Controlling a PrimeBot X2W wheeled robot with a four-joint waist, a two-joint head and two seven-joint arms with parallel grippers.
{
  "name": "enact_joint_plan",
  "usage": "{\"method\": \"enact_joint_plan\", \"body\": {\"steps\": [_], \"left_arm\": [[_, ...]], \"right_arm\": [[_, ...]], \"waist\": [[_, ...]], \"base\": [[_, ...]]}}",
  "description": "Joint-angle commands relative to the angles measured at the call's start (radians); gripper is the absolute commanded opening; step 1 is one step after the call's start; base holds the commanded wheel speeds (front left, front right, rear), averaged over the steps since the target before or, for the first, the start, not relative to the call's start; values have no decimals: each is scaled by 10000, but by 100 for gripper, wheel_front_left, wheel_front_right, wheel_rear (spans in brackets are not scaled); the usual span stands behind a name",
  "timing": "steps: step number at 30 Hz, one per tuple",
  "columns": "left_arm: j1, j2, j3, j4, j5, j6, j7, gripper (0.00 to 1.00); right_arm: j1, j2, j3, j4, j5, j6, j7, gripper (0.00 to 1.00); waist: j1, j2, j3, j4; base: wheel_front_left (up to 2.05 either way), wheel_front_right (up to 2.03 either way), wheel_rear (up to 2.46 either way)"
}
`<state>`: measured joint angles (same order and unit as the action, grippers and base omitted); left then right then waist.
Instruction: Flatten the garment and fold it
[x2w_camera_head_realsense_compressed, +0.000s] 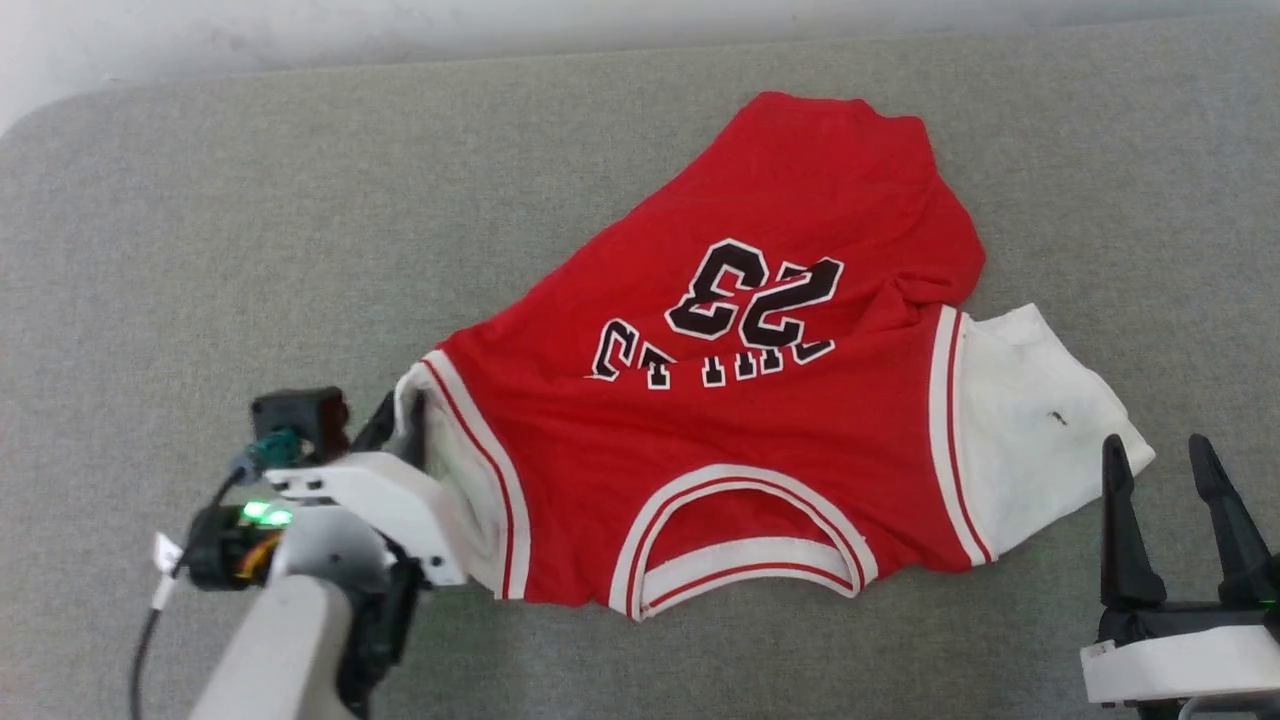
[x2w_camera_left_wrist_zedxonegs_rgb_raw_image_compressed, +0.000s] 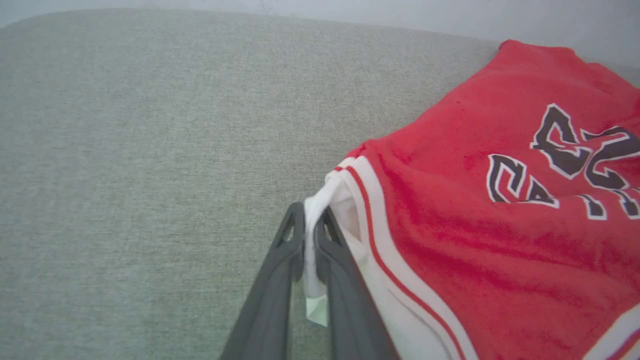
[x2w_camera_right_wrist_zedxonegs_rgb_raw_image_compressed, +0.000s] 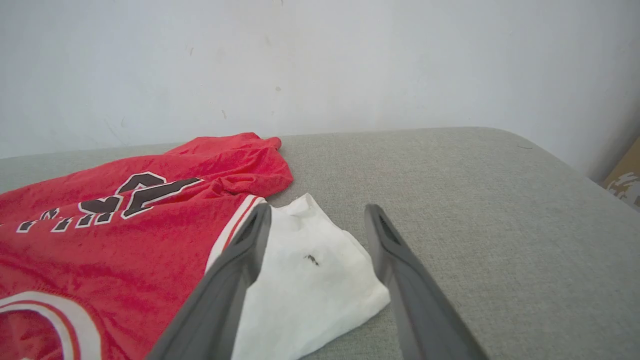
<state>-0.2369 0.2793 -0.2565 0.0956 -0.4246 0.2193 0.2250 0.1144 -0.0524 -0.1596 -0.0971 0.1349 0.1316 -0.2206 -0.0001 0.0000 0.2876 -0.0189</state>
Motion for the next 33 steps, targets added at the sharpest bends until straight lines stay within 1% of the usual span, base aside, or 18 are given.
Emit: {"method": "enact_joint_plan", "body": {"steps": [1, 3, 5, 6, 8, 11, 14, 17, 20, 21, 26, 33], "left_arm": [[-87, -186, -84, 132, -27, -112, -228, 100], [-226, -429, -132, 386, -120, -193, -533, 100], [-357, -542, -161, 595, -143, -258, -773, 100], [-413, -561, -154, 635, -132, -264, -883, 100], [-516, -422, -214, 527, 124, -231, -1091, 100], [-552, -316, -283, -215, 484, 6, -1250, 100], [-498, -132, -611, -1309, 1046, 234, -1036, 100], [-370, -110, -1316, -2112, 1308, 64, -343, 100], [-120, -230, -2095, -2175, 1161, -282, 640, 100], [-120, -230, -2095, -2175, 1161, -282, 640, 100], [54, -26, -3022, -1191, 1279, -691, 2114, 100], [-358, 271, -3619, 353, 1489, -1158, 3274, 100]], "right_arm": [[-18, 22, 10, -74, -61, -9, 40, 100], [-43, 22, 79, -111, -94, -9, 116, 100], [-55, 22, 157, -128, -104, -9, 186, 100], [-55, 22, 175, -133, -109, -9, 211, 100], [-44, 22, 196, -134, -106, -9, 242, 100], [36, 22, 153, -131, -92, -9, 259, 100], [129, 22, 135, -132, -78, -9, 285, 100], [139, 22, 172, -140, -77, -9, 319, 100], [109, 22, 230, -150, -64, -9, 356, 100], [109, 22, 230, -150, -64, -9, 356, 100], [76, 22, 333, -166, -45, -9, 400, 100], [52, 22, 313, -168, -24, -9, 421, 100]], "waist": [[1, 0, 23, 32], [1, 0, 15, 50], [1, 0, -31, 52], [1, 0, -61, 53], [1, 0, -128, 58], [1, 0, -227, 123], [1, 0, -287, 219], [1, 0, -306, 289], [1, 0, -297, 321], [1, 0, -297, 321], [1, 0, -209, 268], [1, 0, -134, 71]], "base": [[0, 0, 0], [0, 0, 0], [0, 0, 0], [0, 0, 0], [0, 0, 0], [0, 0, 0], [0, 0, 0], [0, 0, 0], [0, 0, 0], [0, 0, 0], [0, 0, 0], [0, 0, 0]]}}
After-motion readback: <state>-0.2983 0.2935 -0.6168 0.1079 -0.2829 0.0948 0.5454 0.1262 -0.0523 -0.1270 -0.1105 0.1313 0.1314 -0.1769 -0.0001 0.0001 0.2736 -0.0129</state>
